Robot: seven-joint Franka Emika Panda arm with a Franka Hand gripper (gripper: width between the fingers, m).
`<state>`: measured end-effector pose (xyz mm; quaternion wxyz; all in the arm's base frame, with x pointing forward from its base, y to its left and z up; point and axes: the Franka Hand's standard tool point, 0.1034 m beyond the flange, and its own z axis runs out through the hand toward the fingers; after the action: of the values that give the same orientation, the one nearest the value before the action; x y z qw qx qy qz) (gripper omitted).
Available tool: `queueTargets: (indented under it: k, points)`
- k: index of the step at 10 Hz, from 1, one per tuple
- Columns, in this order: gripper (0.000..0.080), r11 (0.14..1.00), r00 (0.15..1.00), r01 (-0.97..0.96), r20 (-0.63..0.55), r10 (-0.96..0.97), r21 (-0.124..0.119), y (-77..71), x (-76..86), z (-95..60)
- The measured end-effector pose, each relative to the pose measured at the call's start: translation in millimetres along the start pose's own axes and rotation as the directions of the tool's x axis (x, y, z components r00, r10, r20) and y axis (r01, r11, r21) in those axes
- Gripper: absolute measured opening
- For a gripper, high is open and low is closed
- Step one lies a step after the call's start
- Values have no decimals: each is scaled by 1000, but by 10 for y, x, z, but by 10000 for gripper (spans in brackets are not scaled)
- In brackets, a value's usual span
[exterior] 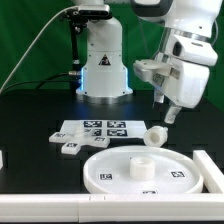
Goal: Assemble round table
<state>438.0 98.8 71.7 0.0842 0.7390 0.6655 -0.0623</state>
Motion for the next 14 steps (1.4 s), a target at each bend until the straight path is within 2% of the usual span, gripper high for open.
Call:
queueTargets:
  k: [2, 7, 9, 10, 12, 13, 14]
  points:
    - [649, 948, 948, -317, -28, 317, -1, 12, 50, -27]
    - [649, 823, 822, -568, -31, 568, 27, -6, 70, -24]
    - [649, 630, 629, -776, -25, 777, 37, -21, 123, -41]
    - [649, 532, 531, -845, -25, 847, 50, -11, 129, -36]
    - [649, 255, 259, -958, 19, 966, 130, 76, -38, 33]
    - [649, 166, 176, -975, 58, 983, 150, 123, -101, 50]
    - [649, 89, 101, -983, 68, 993, 161, 160, -82, 40]
